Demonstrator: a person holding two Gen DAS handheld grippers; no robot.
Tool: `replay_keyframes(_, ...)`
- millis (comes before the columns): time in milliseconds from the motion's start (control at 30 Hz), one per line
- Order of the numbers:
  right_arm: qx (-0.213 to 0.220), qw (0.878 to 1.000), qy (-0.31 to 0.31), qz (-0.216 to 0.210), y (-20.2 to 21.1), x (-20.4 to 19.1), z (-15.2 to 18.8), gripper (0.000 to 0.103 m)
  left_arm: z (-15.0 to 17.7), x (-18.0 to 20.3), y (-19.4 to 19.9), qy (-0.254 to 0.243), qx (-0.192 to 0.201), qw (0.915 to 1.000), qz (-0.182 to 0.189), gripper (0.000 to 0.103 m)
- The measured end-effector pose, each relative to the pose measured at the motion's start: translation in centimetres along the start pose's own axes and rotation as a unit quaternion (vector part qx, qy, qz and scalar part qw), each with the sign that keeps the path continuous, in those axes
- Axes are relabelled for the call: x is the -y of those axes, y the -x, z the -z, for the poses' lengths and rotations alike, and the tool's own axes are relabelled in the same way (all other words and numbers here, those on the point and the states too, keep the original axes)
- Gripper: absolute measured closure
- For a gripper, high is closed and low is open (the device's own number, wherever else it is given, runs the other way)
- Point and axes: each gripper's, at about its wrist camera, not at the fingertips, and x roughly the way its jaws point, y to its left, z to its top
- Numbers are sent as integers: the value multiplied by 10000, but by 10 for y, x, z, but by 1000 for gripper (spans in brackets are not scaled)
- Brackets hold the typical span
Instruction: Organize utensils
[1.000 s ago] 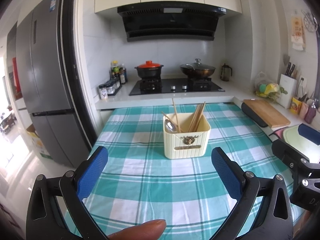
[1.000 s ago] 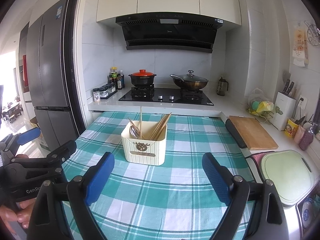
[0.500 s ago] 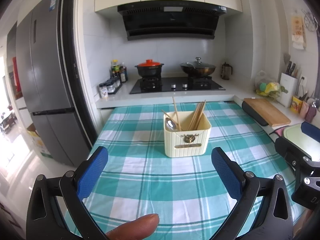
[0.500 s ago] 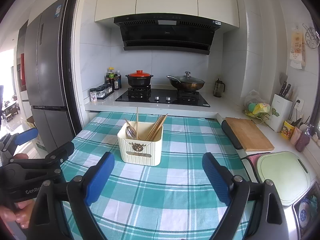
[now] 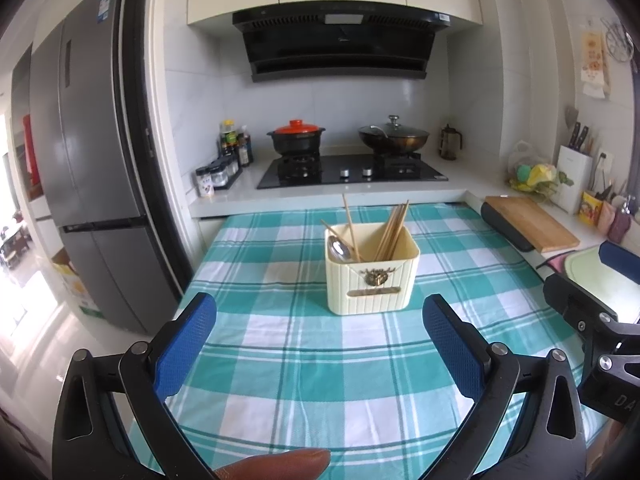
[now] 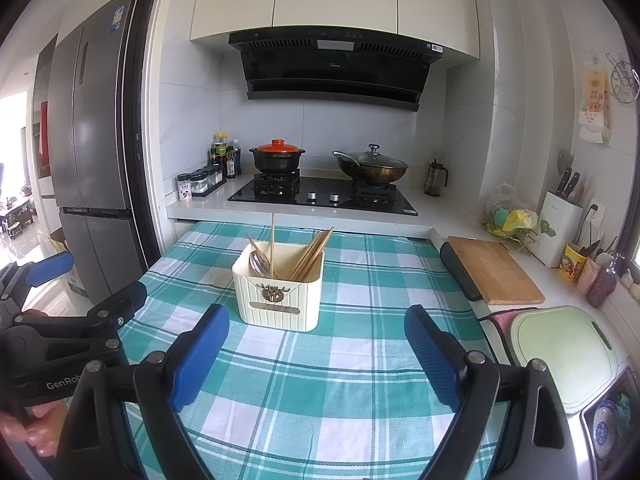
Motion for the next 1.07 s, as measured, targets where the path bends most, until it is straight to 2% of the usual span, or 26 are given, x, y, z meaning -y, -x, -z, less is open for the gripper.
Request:
replay_keyframes(833,39,10000,57,34,2,-1,0,12,0,0,0,-1,-3,10000,15,0)
replay_keyframes(1000,-9,10000,61,67,2,2,1,12,-2,-5,0,220,-68,9997,12,0)
replay_keyframes(1067,-29,9999,66,90,2,4,1,12,-3,-4,0,150,-22,9999,-11,0)
